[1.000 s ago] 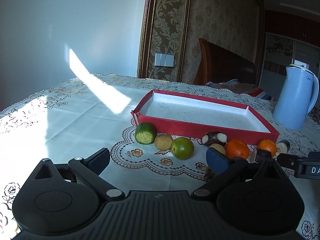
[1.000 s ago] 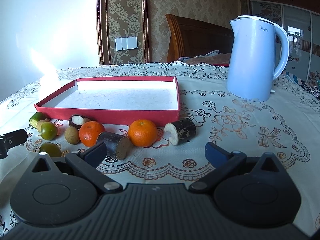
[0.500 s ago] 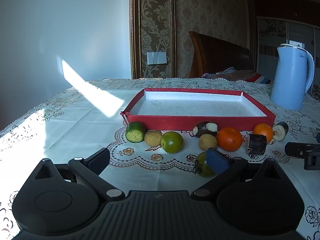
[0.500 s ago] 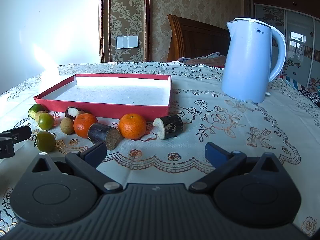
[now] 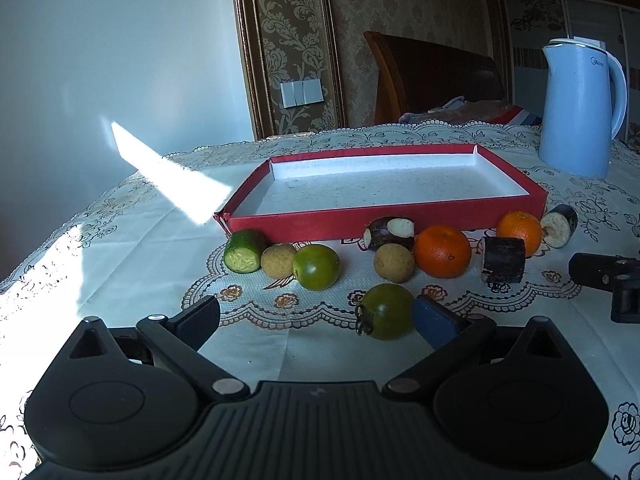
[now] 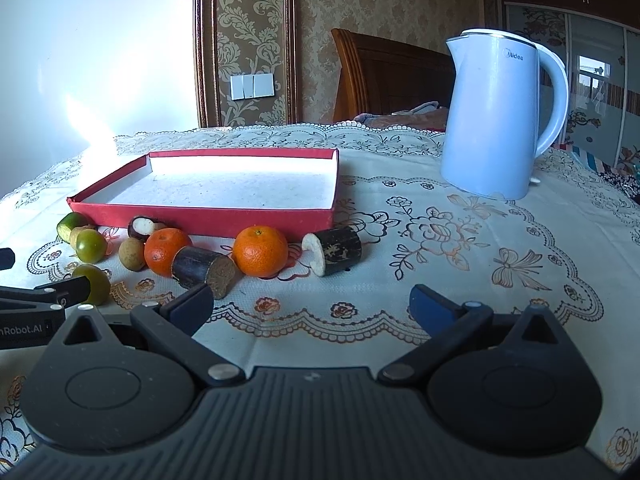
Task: Organize fruits
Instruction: 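Close left tool on the green tomato while right tool grasps the dark eggplant chunk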
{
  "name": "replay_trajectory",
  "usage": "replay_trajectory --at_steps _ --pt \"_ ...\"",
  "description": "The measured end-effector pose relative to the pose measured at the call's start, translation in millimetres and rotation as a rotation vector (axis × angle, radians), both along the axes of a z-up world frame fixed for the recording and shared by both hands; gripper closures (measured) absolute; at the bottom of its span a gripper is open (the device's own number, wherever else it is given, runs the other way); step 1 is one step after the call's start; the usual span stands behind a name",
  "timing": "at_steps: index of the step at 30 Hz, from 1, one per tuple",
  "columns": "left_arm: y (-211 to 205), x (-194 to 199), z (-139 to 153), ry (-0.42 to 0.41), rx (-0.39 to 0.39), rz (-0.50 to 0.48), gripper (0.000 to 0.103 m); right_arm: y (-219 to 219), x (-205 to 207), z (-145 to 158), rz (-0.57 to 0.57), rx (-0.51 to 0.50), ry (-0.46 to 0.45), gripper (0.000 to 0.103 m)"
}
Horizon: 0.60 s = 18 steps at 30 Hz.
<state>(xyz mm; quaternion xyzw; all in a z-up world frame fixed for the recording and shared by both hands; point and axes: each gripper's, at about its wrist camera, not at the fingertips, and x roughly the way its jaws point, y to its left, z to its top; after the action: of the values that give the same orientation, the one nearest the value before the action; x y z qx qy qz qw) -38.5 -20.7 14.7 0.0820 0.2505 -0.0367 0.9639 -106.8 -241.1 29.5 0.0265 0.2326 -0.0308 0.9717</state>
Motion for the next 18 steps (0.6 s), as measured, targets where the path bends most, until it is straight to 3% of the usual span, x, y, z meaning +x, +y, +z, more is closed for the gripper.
replay_trajectory --at_steps 18 --pt "-7.1 7.4 -0.4 0.056 -0.005 0.020 0.000 2.0 -0.5 -0.1 -0.002 -0.015 -0.003 0.000"
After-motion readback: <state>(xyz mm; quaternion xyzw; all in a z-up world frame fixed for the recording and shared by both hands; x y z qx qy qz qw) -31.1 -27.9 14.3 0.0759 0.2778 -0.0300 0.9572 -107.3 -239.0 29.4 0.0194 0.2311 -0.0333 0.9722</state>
